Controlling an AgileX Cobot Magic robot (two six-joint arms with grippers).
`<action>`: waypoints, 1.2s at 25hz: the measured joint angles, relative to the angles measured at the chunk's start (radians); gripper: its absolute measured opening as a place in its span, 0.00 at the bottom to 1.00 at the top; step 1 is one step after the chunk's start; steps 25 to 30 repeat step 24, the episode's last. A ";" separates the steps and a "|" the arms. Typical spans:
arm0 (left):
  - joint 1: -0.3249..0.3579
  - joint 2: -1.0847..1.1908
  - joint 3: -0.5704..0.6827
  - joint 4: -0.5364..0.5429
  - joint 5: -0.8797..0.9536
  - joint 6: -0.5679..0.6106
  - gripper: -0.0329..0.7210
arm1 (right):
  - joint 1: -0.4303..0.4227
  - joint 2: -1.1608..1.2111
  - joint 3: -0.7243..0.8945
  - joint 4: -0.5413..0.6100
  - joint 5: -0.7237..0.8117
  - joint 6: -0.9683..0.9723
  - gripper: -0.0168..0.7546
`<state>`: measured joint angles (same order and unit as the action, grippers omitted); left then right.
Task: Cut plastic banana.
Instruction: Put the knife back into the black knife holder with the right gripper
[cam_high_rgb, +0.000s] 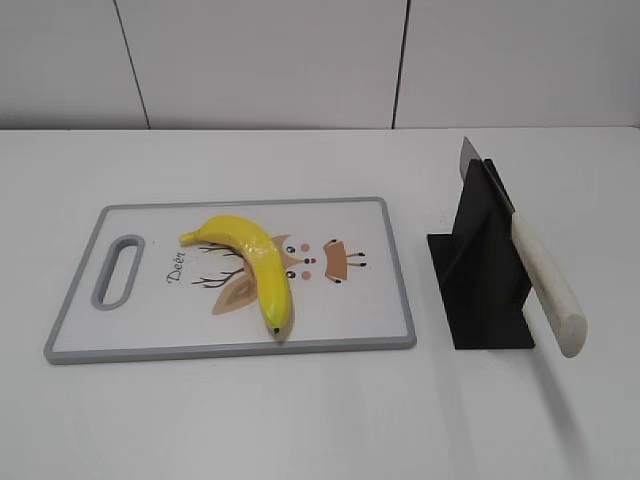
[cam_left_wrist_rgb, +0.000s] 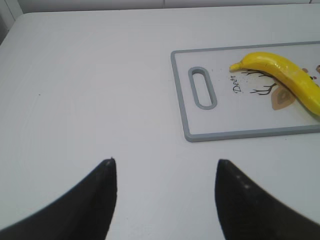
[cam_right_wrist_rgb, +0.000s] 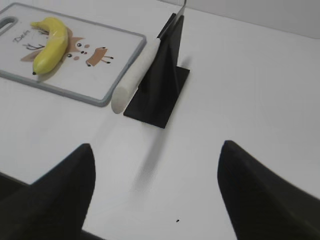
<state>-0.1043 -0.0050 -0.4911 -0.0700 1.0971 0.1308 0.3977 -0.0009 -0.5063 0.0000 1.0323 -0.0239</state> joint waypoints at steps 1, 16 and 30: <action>0.000 0.000 0.000 0.000 0.000 0.000 0.82 | -0.020 -0.004 0.000 0.000 0.000 0.000 0.78; 0.000 0.000 0.000 0.000 0.000 0.000 0.81 | -0.306 -0.005 0.000 0.006 0.002 0.000 0.78; 0.000 0.000 0.000 0.000 0.000 0.000 0.80 | -0.308 -0.005 0.000 0.006 0.002 0.000 0.78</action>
